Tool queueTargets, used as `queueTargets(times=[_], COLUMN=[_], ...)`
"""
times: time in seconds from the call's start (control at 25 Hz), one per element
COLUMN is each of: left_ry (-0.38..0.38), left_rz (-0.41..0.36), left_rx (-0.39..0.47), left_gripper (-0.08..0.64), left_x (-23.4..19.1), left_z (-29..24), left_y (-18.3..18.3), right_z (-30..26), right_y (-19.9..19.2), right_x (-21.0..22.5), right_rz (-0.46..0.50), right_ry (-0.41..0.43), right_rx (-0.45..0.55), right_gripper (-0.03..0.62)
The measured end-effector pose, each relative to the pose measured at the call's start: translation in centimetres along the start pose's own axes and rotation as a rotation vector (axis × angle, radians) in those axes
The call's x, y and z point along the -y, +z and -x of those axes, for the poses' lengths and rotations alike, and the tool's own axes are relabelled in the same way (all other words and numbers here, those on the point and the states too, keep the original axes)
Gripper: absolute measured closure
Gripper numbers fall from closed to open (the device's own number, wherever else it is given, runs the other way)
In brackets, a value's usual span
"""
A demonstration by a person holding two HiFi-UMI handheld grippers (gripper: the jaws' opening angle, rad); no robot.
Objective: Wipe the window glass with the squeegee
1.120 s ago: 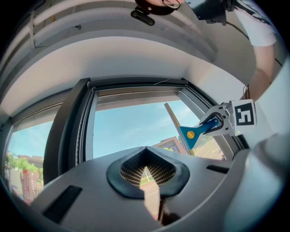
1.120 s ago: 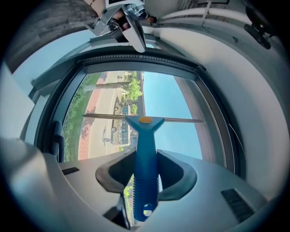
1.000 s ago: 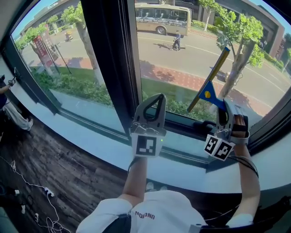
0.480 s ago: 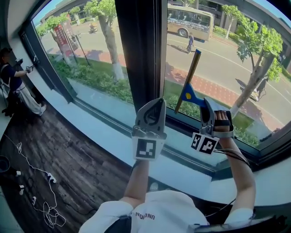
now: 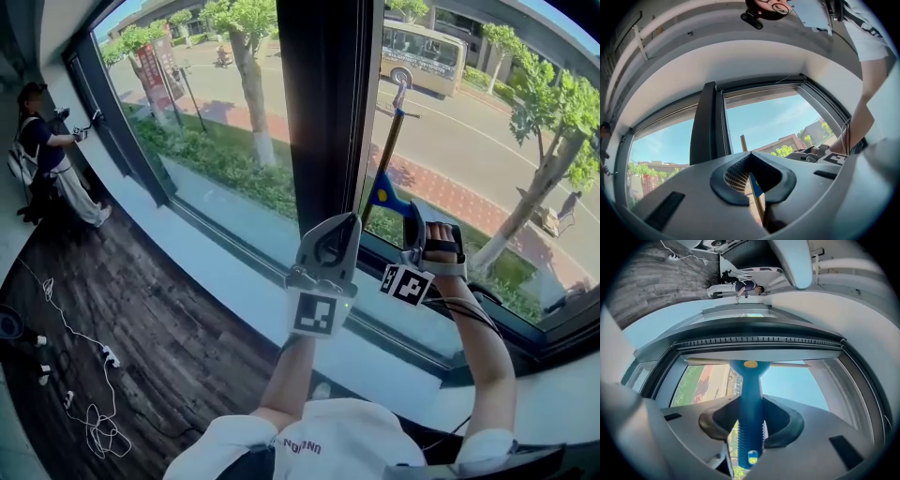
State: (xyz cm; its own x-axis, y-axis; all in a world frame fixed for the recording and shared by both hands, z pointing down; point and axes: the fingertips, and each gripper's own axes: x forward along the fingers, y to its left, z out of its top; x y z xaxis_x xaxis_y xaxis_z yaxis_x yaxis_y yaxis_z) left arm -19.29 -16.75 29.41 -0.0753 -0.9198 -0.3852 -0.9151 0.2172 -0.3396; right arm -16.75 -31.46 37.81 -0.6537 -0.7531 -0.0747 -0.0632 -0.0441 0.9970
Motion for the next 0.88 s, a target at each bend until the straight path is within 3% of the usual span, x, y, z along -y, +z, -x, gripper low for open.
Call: queueTargets(times=[0.2,0.88], left_ry=[-0.011,-0.028], left_rz=[0.004,0.028], left_rx=[-0.007,-0.005], left_gripper=[0.561,0.561], left_x=[0.2,-0.8], left_z=[-0.7,-2.3], left_y=[-0.5,-2.5], right_z=[-1.8,-2.5], right_y=[0.8,-2.2], right_x=[-1.0,-2.5], right_rz=[0.003,0.069], right_ry=[-0.012,-0.041], right_rx=[-0.03,-0.102], right_gripper=[0.443,0.443])
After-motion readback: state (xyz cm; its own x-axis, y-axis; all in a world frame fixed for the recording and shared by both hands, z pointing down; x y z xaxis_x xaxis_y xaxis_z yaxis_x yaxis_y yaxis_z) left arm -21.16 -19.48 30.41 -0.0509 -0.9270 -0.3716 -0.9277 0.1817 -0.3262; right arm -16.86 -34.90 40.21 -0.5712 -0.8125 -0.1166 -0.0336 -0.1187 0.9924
